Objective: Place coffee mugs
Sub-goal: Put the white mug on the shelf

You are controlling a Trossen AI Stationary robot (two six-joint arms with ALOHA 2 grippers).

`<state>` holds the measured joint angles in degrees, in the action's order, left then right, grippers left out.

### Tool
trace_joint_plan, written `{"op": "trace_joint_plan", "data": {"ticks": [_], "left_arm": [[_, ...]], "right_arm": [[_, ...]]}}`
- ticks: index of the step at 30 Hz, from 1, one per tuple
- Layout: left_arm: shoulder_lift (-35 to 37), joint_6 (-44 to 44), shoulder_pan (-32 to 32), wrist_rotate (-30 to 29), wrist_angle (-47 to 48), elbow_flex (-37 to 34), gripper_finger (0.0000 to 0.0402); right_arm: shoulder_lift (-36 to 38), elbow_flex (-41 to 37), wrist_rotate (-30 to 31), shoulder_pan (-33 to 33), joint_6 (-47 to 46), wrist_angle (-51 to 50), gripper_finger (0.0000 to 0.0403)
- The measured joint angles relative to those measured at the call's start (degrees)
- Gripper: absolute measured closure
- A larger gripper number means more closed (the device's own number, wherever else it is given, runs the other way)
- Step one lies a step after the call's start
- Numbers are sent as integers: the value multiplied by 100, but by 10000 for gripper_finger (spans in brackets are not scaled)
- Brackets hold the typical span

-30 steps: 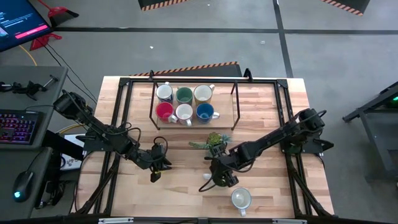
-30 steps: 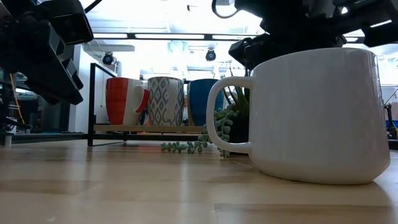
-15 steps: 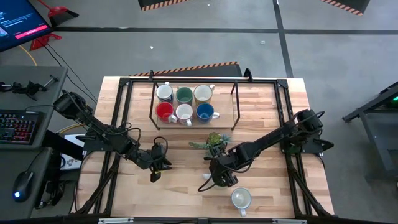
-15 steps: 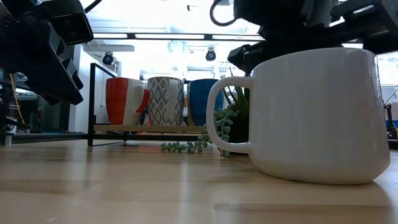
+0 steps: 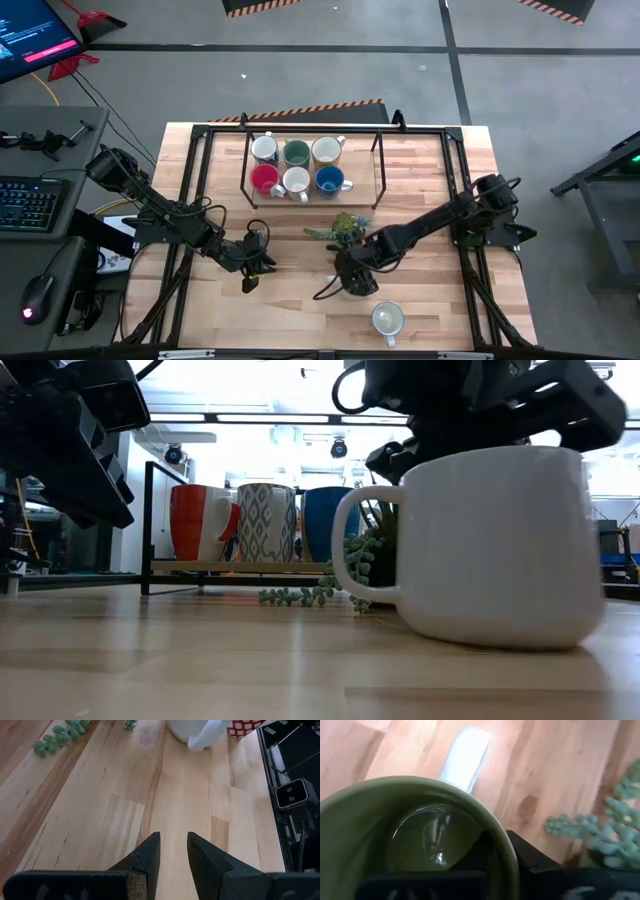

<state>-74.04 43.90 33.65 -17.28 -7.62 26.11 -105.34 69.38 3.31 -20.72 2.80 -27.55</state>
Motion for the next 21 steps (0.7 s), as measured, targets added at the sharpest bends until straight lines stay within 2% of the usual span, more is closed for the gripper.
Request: {"op": "trace_joint_plan", "data": {"ticks": [2,10,15,21], "left_arm": [[0,0,1,0,1,0,314],[0,-4,1,-1,10,0,314],[0,-4,2,-4,46,0,314],[0,-16,2,-4,48,0,314]], "right_arm": [[7,0,117,18,-96,0,393],[164,213,352,-4,-399,-166,401],[375,1060,555,-85,-446,-644,402],[386,2336,1216,1,-556,-1524,402]]}}
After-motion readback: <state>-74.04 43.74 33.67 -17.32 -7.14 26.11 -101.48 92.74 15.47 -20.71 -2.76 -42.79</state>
